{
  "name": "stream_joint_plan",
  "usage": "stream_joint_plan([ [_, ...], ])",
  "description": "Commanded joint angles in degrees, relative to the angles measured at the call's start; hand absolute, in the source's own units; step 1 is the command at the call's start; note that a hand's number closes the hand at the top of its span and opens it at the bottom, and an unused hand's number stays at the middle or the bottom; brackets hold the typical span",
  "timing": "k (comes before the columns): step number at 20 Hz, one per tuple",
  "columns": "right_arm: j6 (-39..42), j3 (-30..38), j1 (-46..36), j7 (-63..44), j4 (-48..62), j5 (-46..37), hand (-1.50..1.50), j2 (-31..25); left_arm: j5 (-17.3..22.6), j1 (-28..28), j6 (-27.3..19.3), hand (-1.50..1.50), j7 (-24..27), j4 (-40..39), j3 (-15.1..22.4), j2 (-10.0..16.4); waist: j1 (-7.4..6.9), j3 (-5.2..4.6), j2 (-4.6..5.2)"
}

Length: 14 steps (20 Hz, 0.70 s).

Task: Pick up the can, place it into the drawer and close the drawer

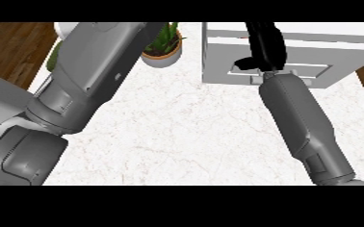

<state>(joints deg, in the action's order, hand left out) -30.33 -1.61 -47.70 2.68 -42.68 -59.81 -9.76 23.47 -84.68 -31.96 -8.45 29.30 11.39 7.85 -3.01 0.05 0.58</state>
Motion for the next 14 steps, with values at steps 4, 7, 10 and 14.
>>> stream_joint_plan([
  [4,-5.47,4.27,-10.95,1.19,13.48,-0.84,-1.5,-1.83,-1.15,2.74,1.21,-1.5,-4.36,6.0,1.08,3.9,-1.95,0.0,0.14],
  [7,-7.95,4.12,-13.8,0.17,17.28,-2.48,-1.5,-0.59,-0.89,7.17,2.44,-1.5,-3.83,9.65,1.31,4.43,-2.54,-0.04,0.22],
  [10,-8.28,5.98,-17.35,1.82,19.67,-1.34,-1.5,-2.8,-1.04,6.68,2.35,-1.5,-4.92,11.12,1.3,4.99,-3.17,0.01,0.8],
  [14,-7.44,7.02,-19.64,3.28,22.3,-0.51,-1.5,-3.27,-1.49,9.8,3.06,-1.5,-6.95,15.29,2.25,6.84,-3.7,0.02,0.61],
])
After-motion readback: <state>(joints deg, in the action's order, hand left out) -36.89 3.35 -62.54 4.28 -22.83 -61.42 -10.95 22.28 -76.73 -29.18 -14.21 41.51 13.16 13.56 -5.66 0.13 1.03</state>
